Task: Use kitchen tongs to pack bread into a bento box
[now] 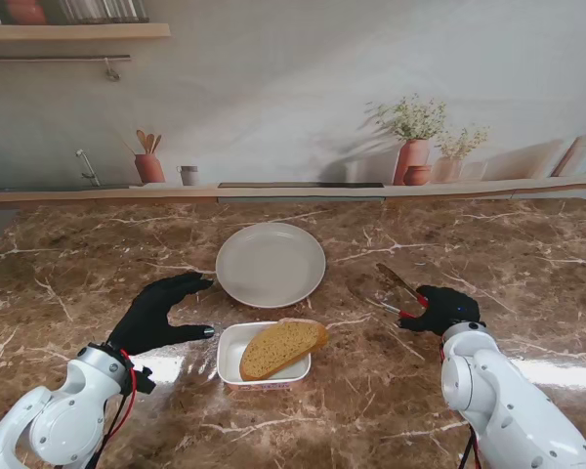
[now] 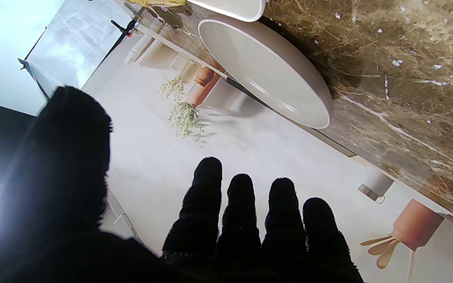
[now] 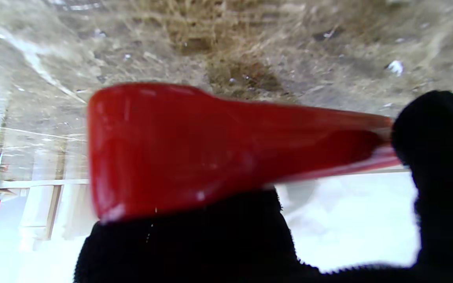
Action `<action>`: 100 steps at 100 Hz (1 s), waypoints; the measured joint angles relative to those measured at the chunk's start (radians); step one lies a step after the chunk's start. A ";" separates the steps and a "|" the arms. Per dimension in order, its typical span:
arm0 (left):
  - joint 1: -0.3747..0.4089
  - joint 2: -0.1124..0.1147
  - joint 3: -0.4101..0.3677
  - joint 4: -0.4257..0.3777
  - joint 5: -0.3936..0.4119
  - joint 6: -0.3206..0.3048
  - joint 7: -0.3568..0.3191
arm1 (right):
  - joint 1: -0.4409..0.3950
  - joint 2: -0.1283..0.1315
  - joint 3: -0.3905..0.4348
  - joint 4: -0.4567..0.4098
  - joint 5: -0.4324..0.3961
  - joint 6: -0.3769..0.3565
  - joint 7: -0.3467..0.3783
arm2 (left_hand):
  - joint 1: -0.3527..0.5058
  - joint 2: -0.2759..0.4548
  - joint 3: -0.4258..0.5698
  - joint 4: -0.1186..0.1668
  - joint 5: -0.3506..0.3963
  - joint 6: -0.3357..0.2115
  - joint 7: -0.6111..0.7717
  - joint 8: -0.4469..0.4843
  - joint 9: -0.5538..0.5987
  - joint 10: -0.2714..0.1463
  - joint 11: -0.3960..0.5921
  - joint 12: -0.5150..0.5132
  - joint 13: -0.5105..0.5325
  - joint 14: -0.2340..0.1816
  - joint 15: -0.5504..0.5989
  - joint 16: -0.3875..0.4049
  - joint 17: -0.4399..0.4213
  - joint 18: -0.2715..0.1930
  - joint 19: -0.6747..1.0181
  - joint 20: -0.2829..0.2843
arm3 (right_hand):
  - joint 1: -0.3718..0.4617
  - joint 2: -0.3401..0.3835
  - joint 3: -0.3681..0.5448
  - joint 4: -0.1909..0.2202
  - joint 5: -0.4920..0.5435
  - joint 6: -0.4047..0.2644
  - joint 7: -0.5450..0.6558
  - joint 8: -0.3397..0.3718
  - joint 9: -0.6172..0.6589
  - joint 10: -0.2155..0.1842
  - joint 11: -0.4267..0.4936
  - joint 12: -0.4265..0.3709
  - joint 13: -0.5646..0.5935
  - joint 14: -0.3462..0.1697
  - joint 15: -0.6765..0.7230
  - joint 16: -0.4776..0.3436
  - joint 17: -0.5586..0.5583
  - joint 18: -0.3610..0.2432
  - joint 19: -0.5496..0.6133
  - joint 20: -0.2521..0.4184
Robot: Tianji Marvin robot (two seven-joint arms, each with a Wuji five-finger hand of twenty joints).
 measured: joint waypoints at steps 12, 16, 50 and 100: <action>0.002 0.000 -0.001 -0.001 0.001 0.002 0.000 | 0.003 0.006 -0.006 -0.007 -0.008 0.004 0.031 | 0.000 0.000 0.000 0.000 0.000 0.000 0.000 0.000 0.000 0.000 0.000 0.000 0.000 0.000 0.000 0.000 0.000 0.000 0.000 0.000 | -0.036 0.014 0.013 0.000 -0.072 -0.006 -0.041 0.025 -0.119 0.006 -0.082 -0.050 -0.128 0.016 -0.196 -0.080 -0.165 0.062 -0.274 0.000; 0.002 0.000 -0.002 -0.001 0.002 0.002 0.000 | 0.003 0.006 -0.008 -0.007 -0.008 0.011 0.035 | 0.000 0.000 0.000 0.000 0.000 0.000 0.000 0.000 0.000 0.000 0.000 0.000 0.000 0.000 0.000 0.000 0.000 0.000 0.000 0.000 | -0.049 0.016 0.015 0.000 -0.073 -0.005 -0.054 0.035 -0.147 0.010 -0.090 -0.065 -0.152 0.020 -0.222 -0.095 -0.206 0.073 -0.357 -0.012; 0.004 0.000 -0.001 -0.001 0.002 0.002 0.003 | -0.066 0.003 0.065 -0.087 -0.007 -0.027 0.056 | 0.000 0.000 0.000 0.000 0.000 0.000 0.000 0.000 0.000 0.000 0.000 0.000 -0.005 0.000 0.000 0.000 0.000 0.000 0.000 0.000 | -0.125 0.045 0.043 0.011 -0.135 0.021 -0.116 0.051 -0.287 0.046 -0.245 -0.233 -0.364 0.129 -0.649 -0.399 -0.392 0.118 -0.770 -0.230; 0.016 -0.001 0.024 -0.043 0.001 0.020 0.018 | -0.194 -0.013 0.171 -0.281 0.072 -0.437 -0.125 | -0.018 0.009 -0.013 0.000 0.000 0.000 0.000 0.000 0.000 0.000 0.000 0.000 -0.005 0.000 0.000 -0.004 0.000 0.000 0.000 0.000 | -0.186 0.123 0.053 0.011 -0.134 0.031 -0.128 0.051 -0.297 0.066 -0.301 -0.344 -0.413 0.054 -0.719 -0.534 -0.401 -0.013 -0.892 -0.441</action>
